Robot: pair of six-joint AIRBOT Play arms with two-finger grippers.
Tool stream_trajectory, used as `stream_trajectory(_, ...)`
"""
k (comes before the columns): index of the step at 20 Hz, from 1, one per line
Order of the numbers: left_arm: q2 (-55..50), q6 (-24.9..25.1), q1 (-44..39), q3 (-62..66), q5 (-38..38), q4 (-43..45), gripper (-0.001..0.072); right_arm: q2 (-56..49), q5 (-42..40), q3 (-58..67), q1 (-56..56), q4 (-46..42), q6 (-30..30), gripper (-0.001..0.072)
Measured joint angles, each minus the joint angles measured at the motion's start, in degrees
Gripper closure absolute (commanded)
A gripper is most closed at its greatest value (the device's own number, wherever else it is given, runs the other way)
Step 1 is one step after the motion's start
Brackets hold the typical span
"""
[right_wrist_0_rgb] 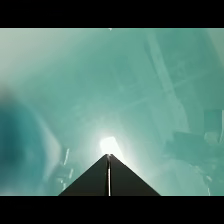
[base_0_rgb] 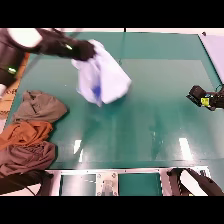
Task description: Fold the shirts.
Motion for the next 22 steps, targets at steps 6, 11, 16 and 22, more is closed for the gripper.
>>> stream_trajectory(6,-6.71,-4.46,-1.92,-3.61,-1.33,0.22,-0.0013,-0.37,3.13,0.24,-0.31,0.04,-0.26,0.0325)
stream_trajectory(11,-7.13,-5.07,7.41,-4.48,-14.40,0.46,-0.0013,-7.04,6.21,0.26,-0.31,1.01,-1.73,0.0294)
stream_trajectory(16,-6.36,-3.80,10.19,-15.21,-21.84,0.72,-0.0013,-18.99,5.40,0.35,-0.31,7.98,-9.01,0.0296)
stream_trajectory(22,-6.21,-0.17,7.45,-33.64,-6.12,-8.63,-0.0013,-31.45,3.45,2.58,1.55,19.30,-18.80,0.0316)
